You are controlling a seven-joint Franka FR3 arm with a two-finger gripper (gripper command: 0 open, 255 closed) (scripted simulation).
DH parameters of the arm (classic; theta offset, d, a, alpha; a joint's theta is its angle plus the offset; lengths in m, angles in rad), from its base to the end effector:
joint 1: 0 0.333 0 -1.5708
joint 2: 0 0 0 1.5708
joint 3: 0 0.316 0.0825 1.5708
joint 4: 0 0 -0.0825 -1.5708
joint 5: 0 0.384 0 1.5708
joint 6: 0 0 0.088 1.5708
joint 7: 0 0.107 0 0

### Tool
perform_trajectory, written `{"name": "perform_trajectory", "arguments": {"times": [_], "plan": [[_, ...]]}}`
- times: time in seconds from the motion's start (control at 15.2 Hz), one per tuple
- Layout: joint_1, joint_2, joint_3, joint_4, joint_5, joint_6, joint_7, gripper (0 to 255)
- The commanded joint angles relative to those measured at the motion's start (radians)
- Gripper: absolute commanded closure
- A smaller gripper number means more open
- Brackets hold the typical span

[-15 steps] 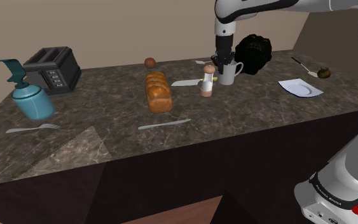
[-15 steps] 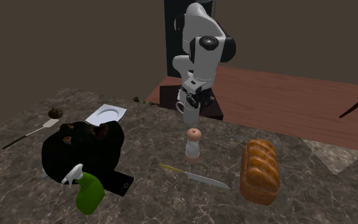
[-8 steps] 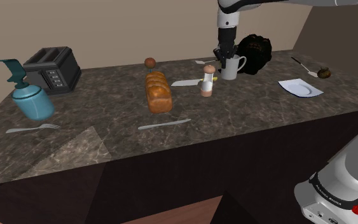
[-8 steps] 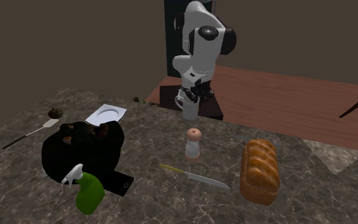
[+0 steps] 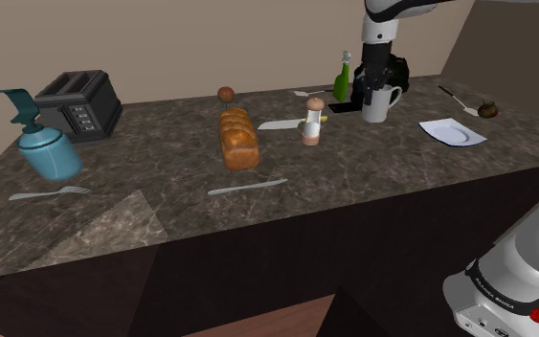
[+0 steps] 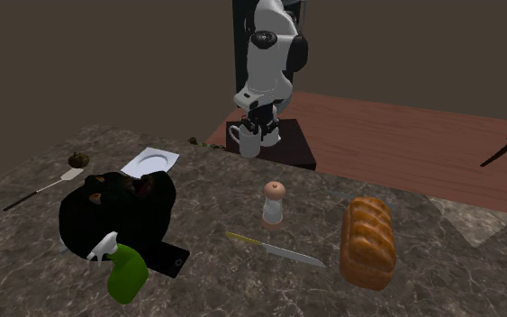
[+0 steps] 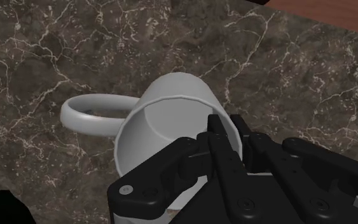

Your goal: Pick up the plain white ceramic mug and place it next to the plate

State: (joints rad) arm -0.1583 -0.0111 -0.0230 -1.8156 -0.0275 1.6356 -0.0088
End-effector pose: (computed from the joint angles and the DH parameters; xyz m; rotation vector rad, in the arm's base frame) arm 0.5311 -0.1002 0.5210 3.1083 -0.2623 -0.2669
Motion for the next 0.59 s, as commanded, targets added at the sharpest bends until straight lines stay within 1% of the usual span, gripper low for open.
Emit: {"name": "perform_trajectory", "arguments": {"times": [0.0,0.53], "plan": [[-0.021,-0.056,-0.021,-0.062,-0.009,0.007,-0.041,255],[-0.096,-0.221,-0.111,-0.239,-0.064,0.029,-0.191,255]]}}
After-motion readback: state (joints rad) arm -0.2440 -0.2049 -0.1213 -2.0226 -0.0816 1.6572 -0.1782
